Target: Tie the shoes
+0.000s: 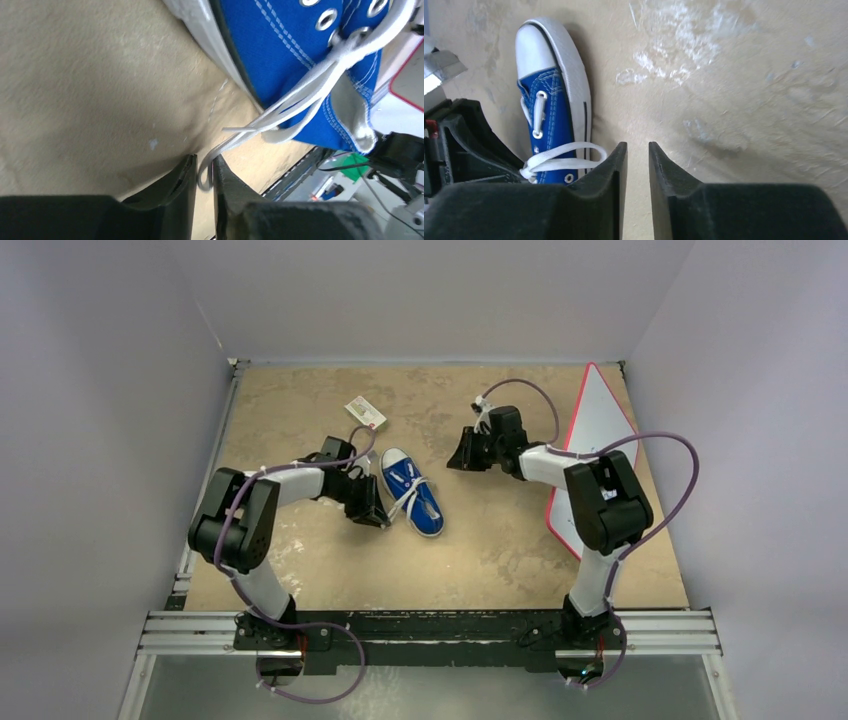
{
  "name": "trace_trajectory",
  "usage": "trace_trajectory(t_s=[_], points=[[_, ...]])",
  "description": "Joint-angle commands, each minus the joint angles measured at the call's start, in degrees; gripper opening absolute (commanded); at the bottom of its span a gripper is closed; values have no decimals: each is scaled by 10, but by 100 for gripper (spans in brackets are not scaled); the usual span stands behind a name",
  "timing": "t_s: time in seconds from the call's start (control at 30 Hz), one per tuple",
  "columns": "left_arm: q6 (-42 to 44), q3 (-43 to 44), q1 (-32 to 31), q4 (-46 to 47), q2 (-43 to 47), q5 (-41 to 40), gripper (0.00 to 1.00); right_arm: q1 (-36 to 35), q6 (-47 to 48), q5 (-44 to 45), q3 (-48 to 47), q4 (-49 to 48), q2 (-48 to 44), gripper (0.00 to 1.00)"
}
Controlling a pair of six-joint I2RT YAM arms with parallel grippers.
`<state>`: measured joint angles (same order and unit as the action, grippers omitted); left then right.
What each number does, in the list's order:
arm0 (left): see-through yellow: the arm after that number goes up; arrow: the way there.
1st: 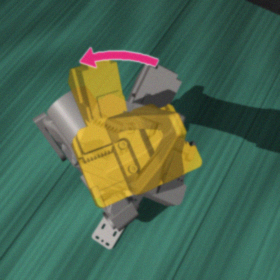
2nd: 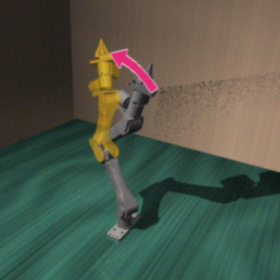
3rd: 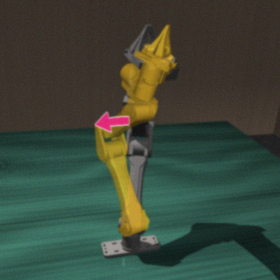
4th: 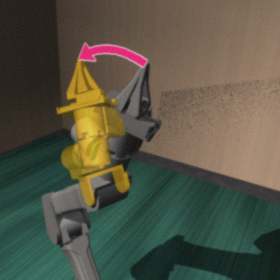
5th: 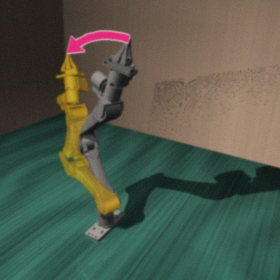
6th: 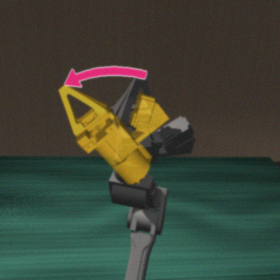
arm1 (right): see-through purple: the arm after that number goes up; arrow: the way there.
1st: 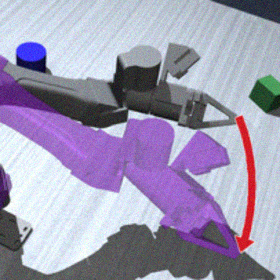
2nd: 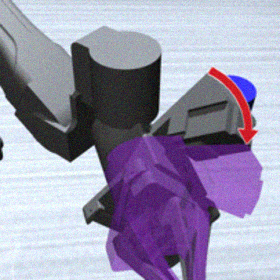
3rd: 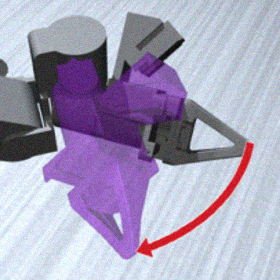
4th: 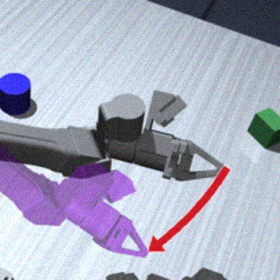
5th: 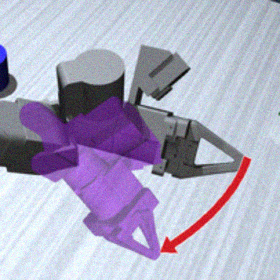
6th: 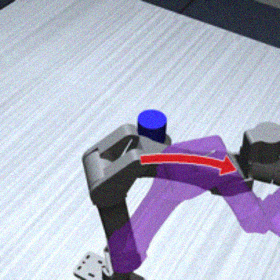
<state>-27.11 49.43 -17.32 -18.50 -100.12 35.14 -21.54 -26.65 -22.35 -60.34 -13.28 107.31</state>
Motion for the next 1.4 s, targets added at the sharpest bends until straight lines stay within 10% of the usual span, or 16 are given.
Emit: trace_trajectory(t_s=[0.0,0.27,0.33,0.67,0.8,1.37], points=[[45,5,8,-71,41,-107,24,22,37,-19,-56,19,-24,36],[58,14,8,-84,128,-147,53,22,156,-78,-106,175,-98,72],[54,15,8,-77,146,-151,55,23,186,-70,-116,209,-125,98],[-22,31,0,74,106,-22,48,27,148,-43,-116,271,-197,99],[-15,50,-2,83,73,-5,49,30,248,-185,-197,409,-133,99],[4,76,-21,69,14,13,19,29,209,-166,-162,338,-185,99]])
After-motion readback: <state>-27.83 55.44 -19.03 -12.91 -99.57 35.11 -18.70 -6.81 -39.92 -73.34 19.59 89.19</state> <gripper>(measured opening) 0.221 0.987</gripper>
